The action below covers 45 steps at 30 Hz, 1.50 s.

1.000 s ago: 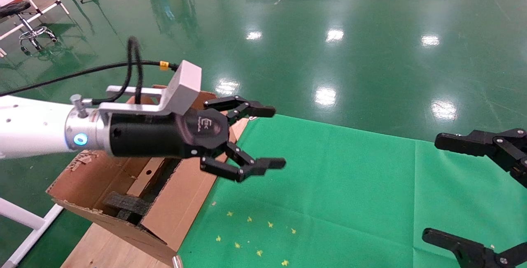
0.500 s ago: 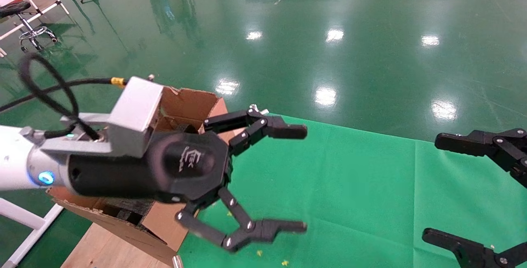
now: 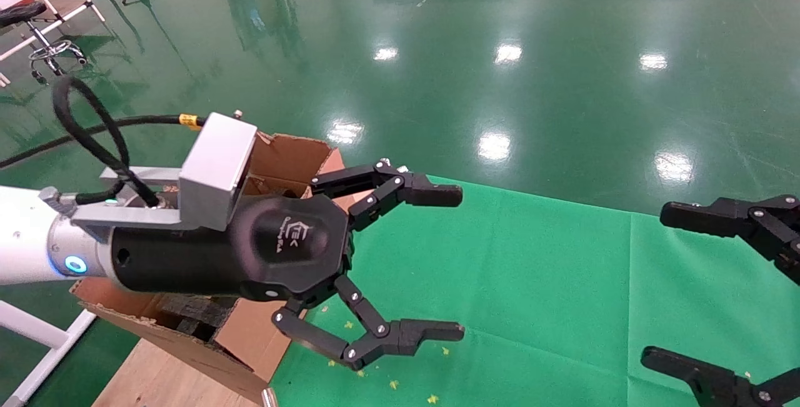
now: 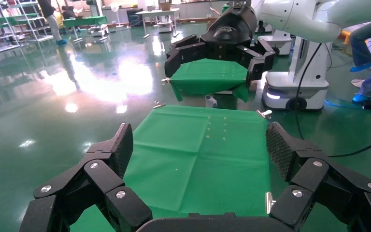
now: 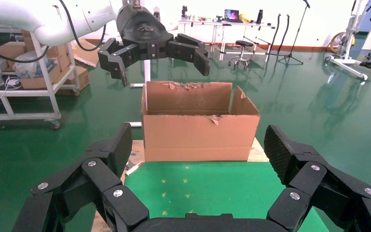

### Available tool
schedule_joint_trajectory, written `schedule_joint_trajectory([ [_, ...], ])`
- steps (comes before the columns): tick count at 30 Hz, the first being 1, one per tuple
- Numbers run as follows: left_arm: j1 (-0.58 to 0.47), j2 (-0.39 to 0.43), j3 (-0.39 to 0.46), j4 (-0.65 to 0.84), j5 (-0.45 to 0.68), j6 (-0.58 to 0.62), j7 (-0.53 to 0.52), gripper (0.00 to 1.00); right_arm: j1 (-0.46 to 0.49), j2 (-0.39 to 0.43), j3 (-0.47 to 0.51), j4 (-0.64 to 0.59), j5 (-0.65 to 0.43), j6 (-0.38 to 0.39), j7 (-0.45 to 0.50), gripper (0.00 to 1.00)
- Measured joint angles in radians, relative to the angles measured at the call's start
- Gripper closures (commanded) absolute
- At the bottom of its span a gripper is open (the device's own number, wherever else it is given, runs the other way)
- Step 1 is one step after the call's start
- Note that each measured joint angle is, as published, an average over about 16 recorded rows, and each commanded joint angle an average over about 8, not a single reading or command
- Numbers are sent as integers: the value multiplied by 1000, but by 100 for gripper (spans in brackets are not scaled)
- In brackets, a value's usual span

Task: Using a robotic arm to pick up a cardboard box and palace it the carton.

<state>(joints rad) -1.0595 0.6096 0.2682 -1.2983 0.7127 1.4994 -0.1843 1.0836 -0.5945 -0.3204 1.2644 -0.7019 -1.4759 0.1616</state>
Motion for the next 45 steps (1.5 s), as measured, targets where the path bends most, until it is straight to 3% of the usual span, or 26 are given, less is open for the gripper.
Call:
schedule_joint_trajectory([
  [45, -16, 2, 12, 16, 19, -4, -4, 0, 0, 0, 0, 0, 0, 0, 0, 0],
])
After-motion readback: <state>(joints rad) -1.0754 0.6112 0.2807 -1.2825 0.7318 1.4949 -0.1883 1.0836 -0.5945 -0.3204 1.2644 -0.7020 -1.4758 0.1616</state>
